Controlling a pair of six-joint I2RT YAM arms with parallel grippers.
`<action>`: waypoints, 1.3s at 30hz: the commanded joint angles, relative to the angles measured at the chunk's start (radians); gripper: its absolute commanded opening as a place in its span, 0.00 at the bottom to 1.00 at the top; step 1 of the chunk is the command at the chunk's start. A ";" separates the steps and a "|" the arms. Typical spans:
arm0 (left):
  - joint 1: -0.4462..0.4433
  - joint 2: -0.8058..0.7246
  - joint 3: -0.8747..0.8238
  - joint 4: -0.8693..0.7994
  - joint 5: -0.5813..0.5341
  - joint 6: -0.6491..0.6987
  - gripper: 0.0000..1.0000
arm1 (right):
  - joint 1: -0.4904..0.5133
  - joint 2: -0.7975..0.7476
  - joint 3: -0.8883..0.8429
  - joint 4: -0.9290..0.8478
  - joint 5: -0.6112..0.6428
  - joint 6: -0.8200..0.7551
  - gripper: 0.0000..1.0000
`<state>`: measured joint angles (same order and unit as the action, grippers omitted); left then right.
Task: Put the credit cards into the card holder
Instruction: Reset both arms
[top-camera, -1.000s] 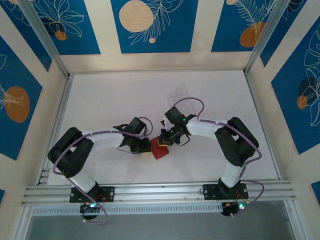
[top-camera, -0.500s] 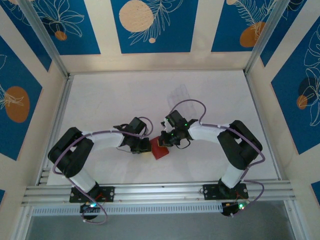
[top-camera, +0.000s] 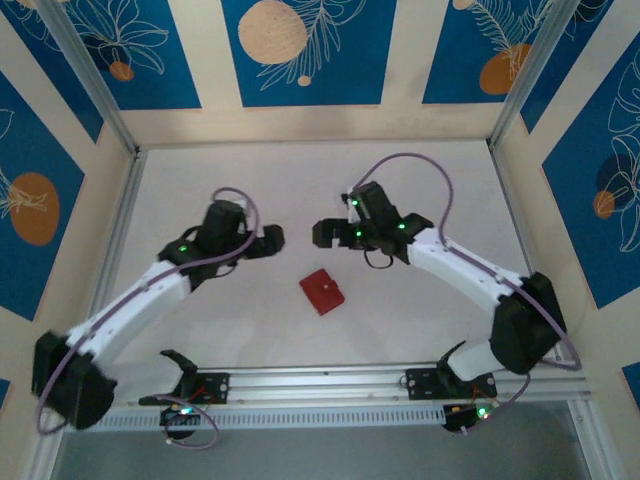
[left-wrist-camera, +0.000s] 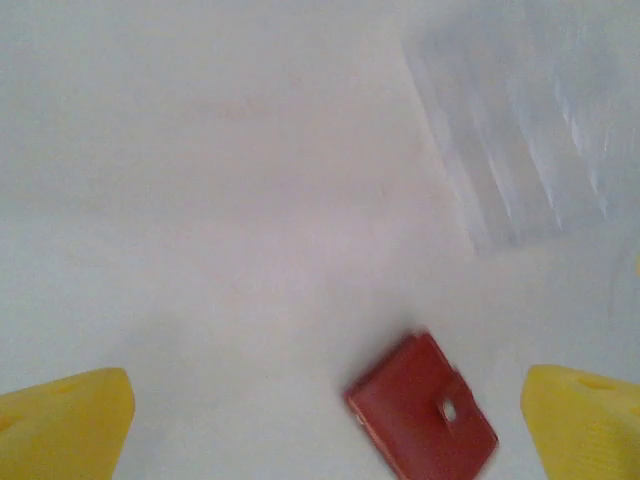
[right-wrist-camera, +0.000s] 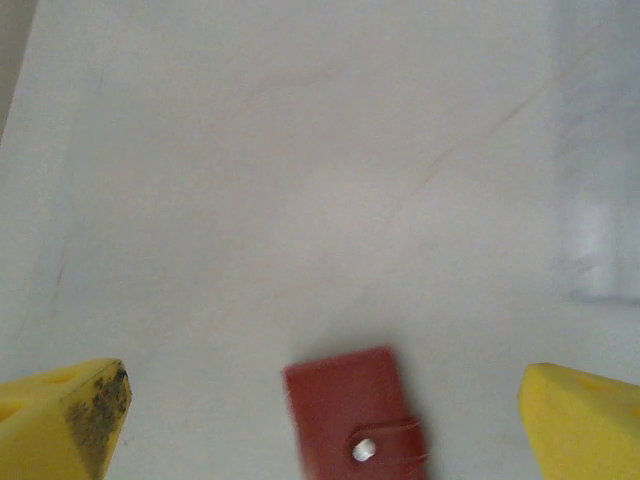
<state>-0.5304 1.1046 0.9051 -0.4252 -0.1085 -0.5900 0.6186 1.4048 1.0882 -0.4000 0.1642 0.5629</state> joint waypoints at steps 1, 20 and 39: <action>0.048 -0.093 -0.112 0.021 -0.329 0.139 1.00 | -0.071 -0.069 -0.065 -0.018 0.360 -0.042 0.99; 0.287 0.193 -0.578 1.137 -0.591 0.518 1.00 | -0.488 -0.015 -0.496 0.864 0.341 -0.468 0.99; 0.456 0.464 -0.555 1.429 -0.100 0.597 1.00 | -0.604 0.120 -0.679 1.222 -0.006 -0.455 0.99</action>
<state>-0.0872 1.5490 0.3119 1.0008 -0.2932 -0.0113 0.0139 1.5295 0.3737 0.7792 0.1951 0.1284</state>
